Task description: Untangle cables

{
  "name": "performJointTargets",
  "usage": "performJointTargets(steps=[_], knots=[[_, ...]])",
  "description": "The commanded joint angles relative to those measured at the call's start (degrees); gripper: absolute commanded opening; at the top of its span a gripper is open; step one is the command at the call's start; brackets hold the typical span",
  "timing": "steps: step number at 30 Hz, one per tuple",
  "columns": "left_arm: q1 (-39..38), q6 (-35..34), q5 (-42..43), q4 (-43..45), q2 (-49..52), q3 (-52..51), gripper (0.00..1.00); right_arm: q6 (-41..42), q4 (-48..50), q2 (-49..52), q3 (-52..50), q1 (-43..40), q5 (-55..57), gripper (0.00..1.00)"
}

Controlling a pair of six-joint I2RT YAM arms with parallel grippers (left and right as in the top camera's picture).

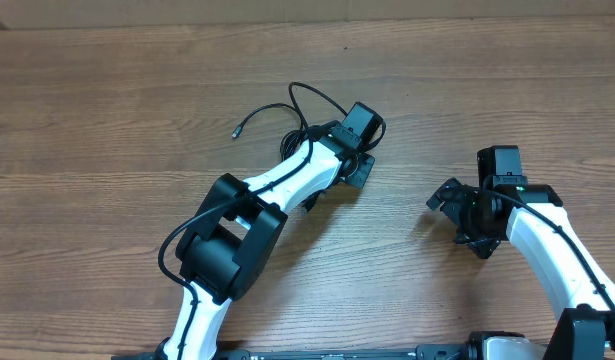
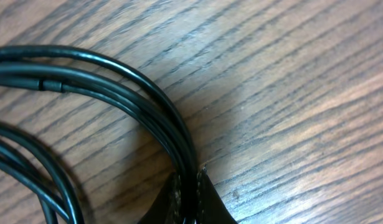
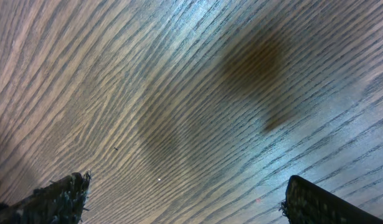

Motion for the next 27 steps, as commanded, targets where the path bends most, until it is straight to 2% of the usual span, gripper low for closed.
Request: performJointTargets(steps=[1,6,8,10,13,17,18,19,20,24,27], knots=[[0.0,6.1,0.8,-1.3,3.7,-1.0,0.12,-0.4,0.0,-1.2,1.1,-0.2,0.6,1.00],[0.0,6.0,-0.4,-1.3,4.0,-1.0,0.17,-0.4,0.0,-1.2,1.1,-0.2,0.6,1.00],[0.0,6.0,-0.4,-1.3,4.3,-1.0,0.25,-0.4,0.0,-1.2,1.1,-0.2,0.6,1.00],[0.0,6.0,-0.4,-1.3,4.3,-1.0,0.27,-0.4,0.0,-1.2,1.1,-0.2,0.6,1.00],[0.0,5.9,-0.3,-1.2,4.3,-1.0,0.23,-0.4,0.0,-1.2,1.1,-0.2,0.6,1.00],[0.0,4.5,0.0,-1.3,4.3,-1.0,0.25,-0.4,0.0,-1.2,1.1,-0.2,0.6,1.00],[0.0,4.5,0.0,-1.3,4.3,-1.0,0.21,-0.4,0.0,-1.2,1.1,-0.2,0.6,1.00],[0.0,4.5,0.0,-1.3,4.3,-1.0,0.09,-0.4,0.0,-1.2,1.1,-0.2,0.6,1.00],[0.0,4.5,0.0,-1.3,4.3,-1.0,0.04,-0.4,0.0,-1.2,1.1,-0.2,0.6,1.00],[0.1,4.5,0.0,-1.4,3.9,0.1,0.04,-0.4,0.0,-1.2,1.1,-0.2,0.6,1.00],[0.1,4.5,0.0,-5.9,1.7,4.5,0.04,-0.4,0.0,-1.2,1.1,-0.2,0.6,1.00]])
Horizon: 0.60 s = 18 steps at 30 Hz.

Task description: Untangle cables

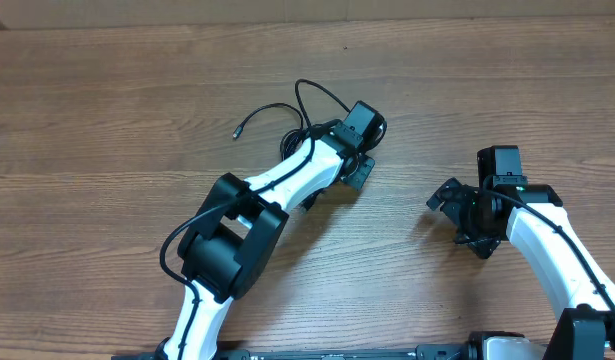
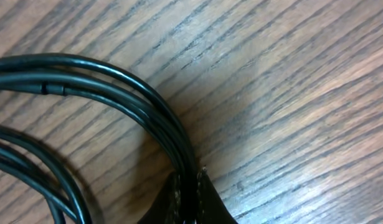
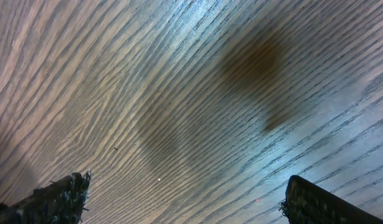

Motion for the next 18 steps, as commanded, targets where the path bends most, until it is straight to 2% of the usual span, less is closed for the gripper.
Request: performJointTargets(steps=[1,6,10,18], knots=[[0.1,-0.4,0.5,-4.4,0.5,3.8,0.04,-0.4,0.1,-1.2,1.1,-0.2,0.6,1.00],[0.3,-2.9,0.5,-12.7,-4.3,10.1,0.04,-0.4,0.1,-1.2,1.1,-0.2,0.6,1.00],[1.6,-9.4,0.9,-16.3,-12.0,12.2,0.04,-0.4,0.1,-1.2,1.1,-0.2,0.6,1.00],[7.2,-10.1,12.5,-16.5,-26.2,12.1,0.04,-0.4,0.1,-1.2,1.1,-0.2,0.6,1.00]])
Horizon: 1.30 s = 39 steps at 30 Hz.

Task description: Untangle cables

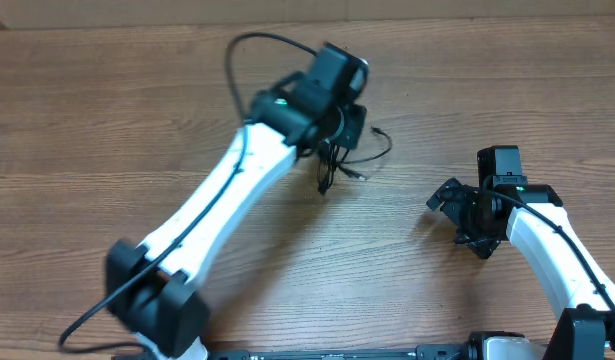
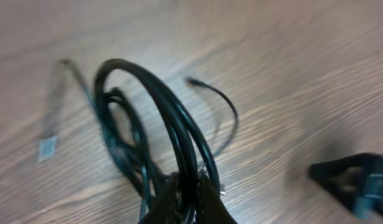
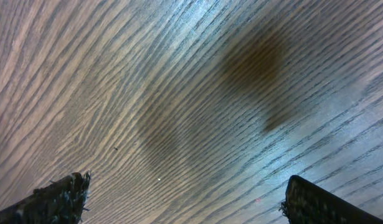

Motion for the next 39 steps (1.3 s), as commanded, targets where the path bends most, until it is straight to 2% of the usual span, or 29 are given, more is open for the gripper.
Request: performJointTargets(steps=[1,10,35,39], knots=[[2.7,-1.2,7.2,0.0,-4.8,1.4,0.04,-0.4,0.1,-1.2,1.1,-0.2,0.6,1.00],[6.6,-1.2,11.8,-2.1,-5.7,1.4,0.04,-0.3,2.2,-1.2,1.1,-0.2,0.5,1.00],[6.7,-1.1,16.5,-0.8,-5.7,1.4,0.04,0.2,3.0,-1.2,1.1,-0.2,-0.6,1.00],[6.9,1.2,24.4,-0.8,-5.7,1.4,0.04,0.2,3.6,-1.2,1.1,-0.2,-9.2,1.00]])
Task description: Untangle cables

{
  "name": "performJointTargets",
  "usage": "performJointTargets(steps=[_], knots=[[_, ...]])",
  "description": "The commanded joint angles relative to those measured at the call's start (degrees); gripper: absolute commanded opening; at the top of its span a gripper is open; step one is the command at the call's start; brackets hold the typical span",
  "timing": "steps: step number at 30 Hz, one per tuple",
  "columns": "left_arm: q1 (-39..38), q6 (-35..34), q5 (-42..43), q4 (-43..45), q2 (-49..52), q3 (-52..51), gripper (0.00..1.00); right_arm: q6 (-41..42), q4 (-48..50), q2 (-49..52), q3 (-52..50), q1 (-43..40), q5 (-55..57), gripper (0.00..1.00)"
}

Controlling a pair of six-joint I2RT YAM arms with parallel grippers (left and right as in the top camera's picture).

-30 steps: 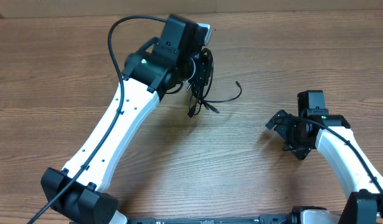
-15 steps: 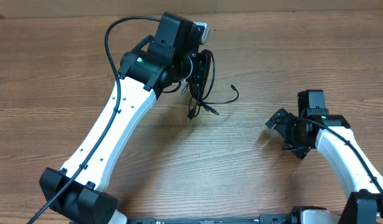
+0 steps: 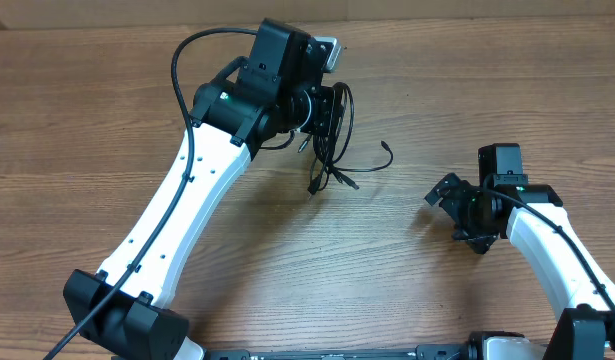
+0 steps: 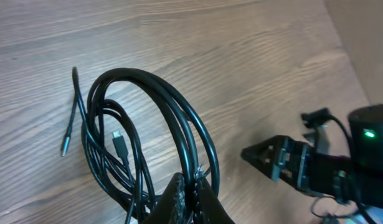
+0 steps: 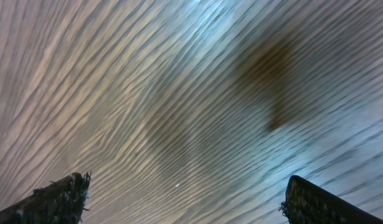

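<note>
The black cable bundle (image 3: 329, 170) hangs from my left gripper (image 3: 324, 104), which is raised above the back middle of the table. In the left wrist view my left gripper (image 4: 192, 186) is shut on two strands of the looped cables (image 4: 179, 118). The other loops dangle to the left, and a thin plug end (image 4: 66, 140) hangs free. One loose cable end (image 3: 386, 150) sticks out to the right. My right gripper (image 3: 451, 212) sits low at the right, away from the cables. My right gripper (image 5: 185, 199) is open over bare wood, its fingers (image 5: 60, 196) wide apart.
The wooden table (image 3: 107, 120) stretches all round. My right arm (image 4: 316, 168) shows below the bundle in the left wrist view. The left arm's white links (image 3: 187, 200) cross the table's left half.
My left gripper has risen higher and shifted a little left with the bundle, so more table shows beneath it. The right gripper has shifted slightly and stays open.
My left gripper was shut on the bundle as it lay on the table's middle, and still so a second later. Then it held the bundle off the table farther back. Now the cables dangle higher from it. The right gripper stayed open at the right.
</note>
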Motion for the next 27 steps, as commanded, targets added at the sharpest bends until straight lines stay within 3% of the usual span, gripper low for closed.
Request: performJointTargets(steps=[1,5,12,19,27], knots=[[0.6,3.6,10.5,0.5,-0.9,1.4,0.04,0.1,1.9,-1.2,1.1,-0.2,-10.7,1.00],[3.1,8.3,17.8,0.5,-0.9,1.4,0.04,-6.4,8.4,-1.2,1.1,0.0,-28.4,1.00],[7.7,19.7,33.5,-0.8,-0.9,1.4,0.04,-14.0,16.6,-1.2,1.1,0.0,-47.3,1.00],[8.1,24.1,38.7,-1.9,-0.9,1.4,0.04,-13.6,24.2,-1.2,1.1,1.8,-52.0,1.00],[8.1,25.0,40.5,-1.9,-0.9,1.4,0.04,-9.6,30.6,-1.2,1.1,7.9,-47.0,0.97]])
